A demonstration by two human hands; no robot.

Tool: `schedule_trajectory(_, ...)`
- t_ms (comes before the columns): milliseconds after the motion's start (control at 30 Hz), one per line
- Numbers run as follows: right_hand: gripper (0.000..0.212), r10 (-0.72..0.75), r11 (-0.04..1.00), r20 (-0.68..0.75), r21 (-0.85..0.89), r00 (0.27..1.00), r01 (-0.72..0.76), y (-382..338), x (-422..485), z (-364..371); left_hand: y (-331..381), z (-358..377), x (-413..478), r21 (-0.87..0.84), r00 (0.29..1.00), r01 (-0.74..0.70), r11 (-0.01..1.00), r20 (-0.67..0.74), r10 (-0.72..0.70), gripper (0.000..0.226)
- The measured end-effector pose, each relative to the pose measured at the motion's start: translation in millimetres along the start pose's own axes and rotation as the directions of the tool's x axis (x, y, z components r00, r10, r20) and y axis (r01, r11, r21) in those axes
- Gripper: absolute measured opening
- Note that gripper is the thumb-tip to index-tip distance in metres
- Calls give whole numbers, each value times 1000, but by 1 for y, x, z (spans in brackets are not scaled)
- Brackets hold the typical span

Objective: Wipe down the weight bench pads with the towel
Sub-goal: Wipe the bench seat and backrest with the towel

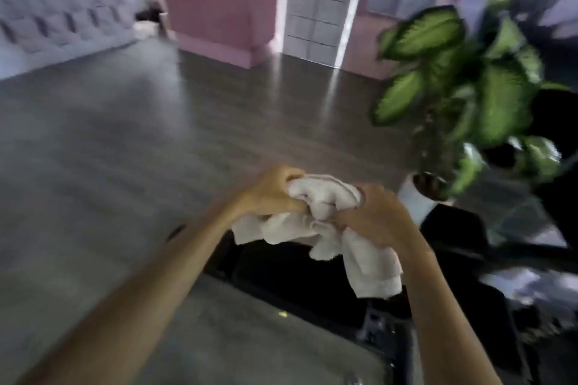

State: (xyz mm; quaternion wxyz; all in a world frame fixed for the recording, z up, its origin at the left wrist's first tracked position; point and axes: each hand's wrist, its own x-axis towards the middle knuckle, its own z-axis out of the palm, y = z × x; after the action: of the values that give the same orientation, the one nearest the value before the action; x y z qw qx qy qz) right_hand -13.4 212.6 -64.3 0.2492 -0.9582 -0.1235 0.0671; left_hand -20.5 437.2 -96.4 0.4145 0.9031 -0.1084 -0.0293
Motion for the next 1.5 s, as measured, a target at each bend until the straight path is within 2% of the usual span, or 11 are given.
schedule_trajectory(133,52,-34,999,178,-24,984,39,-82,67,99,-114,-64,-34,-10,995,96,995,14,-96,31)
schedule_trajectory(233,29,12,999,242,-35,970,-4,-131,114,166,-188,-105,-43,-99,988,152,983,-3,-153,30)
schedule_trajectory(500,50,19,994,356,-111,934,22,-193,227,283,-355,-134,-12,-187,930,357,915,-25,-368,31)
schedule_trajectory(833,45,-4,994,434,-100,901,52,-173,367,435,-514,-110,63,-169,903,425,889,17,-429,22)
schedule_trajectory(967,34,-9,994,368,-95,930,47,-148,409,487,-571,-102,90,-168,905,426,889,79,-419,53)
schedule_trajectory(1033,25,6,997,332,-74,943,20,-134,422,508,-599,-104,98,-272,913,407,872,95,-397,59)
schedule_trajectory(1100,19,43,998,288,-50,957,-30,-120,430,522,-627,-108,101,-470,905,367,803,-20,-426,50)
schedule_trajectory(1200,11,102,995,188,-14,977,-101,-107,438,544,-669,-105,90,-631,819,278,724,-238,-522,28)
schedule_trajectory(1333,13,73,996,87,-53,994,-69,-105,470,617,-732,-78,71,-669,808,235,706,-269,-524,26)
schedule_trajectory(1400,24,60,992,130,-119,990,-45,-104,487,680,-767,-56,65,-638,833,244,730,-248,-495,33)
schedule_trajectory(1500,50,182,956,357,-281,916,-80,-95,480,795,-820,-21,58,-537,859,294,790,-214,-465,42)
